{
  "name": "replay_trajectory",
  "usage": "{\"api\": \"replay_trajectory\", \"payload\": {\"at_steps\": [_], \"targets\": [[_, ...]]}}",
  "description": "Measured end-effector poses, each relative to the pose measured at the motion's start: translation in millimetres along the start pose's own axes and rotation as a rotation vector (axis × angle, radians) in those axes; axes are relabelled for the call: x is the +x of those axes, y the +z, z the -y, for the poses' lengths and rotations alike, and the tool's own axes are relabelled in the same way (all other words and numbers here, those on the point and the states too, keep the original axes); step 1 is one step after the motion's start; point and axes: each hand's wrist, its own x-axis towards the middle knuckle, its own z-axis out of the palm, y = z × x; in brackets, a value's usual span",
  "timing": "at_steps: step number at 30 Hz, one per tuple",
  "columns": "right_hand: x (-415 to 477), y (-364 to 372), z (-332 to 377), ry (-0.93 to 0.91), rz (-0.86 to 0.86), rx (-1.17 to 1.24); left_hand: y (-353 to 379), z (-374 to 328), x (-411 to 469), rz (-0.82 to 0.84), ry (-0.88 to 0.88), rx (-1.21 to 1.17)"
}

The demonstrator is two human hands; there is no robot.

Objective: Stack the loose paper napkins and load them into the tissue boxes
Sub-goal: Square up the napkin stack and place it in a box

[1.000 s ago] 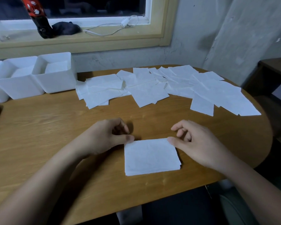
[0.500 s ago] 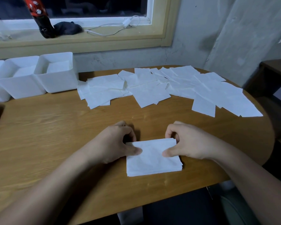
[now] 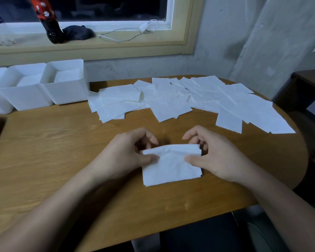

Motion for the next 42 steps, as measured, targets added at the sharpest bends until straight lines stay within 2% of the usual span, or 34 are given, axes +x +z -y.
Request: {"api": "replay_trajectory", "payload": {"at_steps": [3, 6, 12, 16, 21, 24, 27, 32, 37, 42], "targets": [[-6.2, -0.6, 1.7, -0.074, -0.156, 0.075, -1.5, -4.5, -1.6, -0.12, 0.113, -0.081], [-11.3, 3.6, -2.5, -0.096, -0.193, 0.098, -1.1, -4.6, -2.6, -0.144, 0.173, -0.069], [-11.8, 11.6, -17.9, -0.062, -0.172, 0.102, -3.8, 5.8, 3.2, -0.065, 0.112, 0.088], [-7.9, 13.6, -24.6, -0.041, -0.152, 0.144, -2.4, 8.0, 5.1, -0.026, 0.033, 0.05], [-7.1, 24.1, -19.5, -0.009, -0.092, 0.133, 9.4, 0.5, 1.2, 0.03, 0.057, 0.019], [-7.3, 25.1, -11.3, -0.058, -0.108, 0.138, 13.7, -0.1, 1.0, -0.007, 0.108, 0.018], [-6.5, 23.5, -9.7, -0.015, -0.113, 0.173, 10.2, 3.8, 2.3, -0.073, 0.08, 0.01], [-3.6, 22.1, -15.5, 0.07, -0.088, 0.218, 6.1, 11.0, 3.8, -0.01, -0.026, 0.03], [-3.2, 22.8, -14.9, 0.038, -0.091, 0.21, 7.3, 8.5, 3.6, -0.028, -0.01, -0.052], [6.9, 9.5, -7.8, -0.02, -0.126, 0.236, -10.6, 2.4, 8.7, -0.079, -0.007, -0.032]]}}
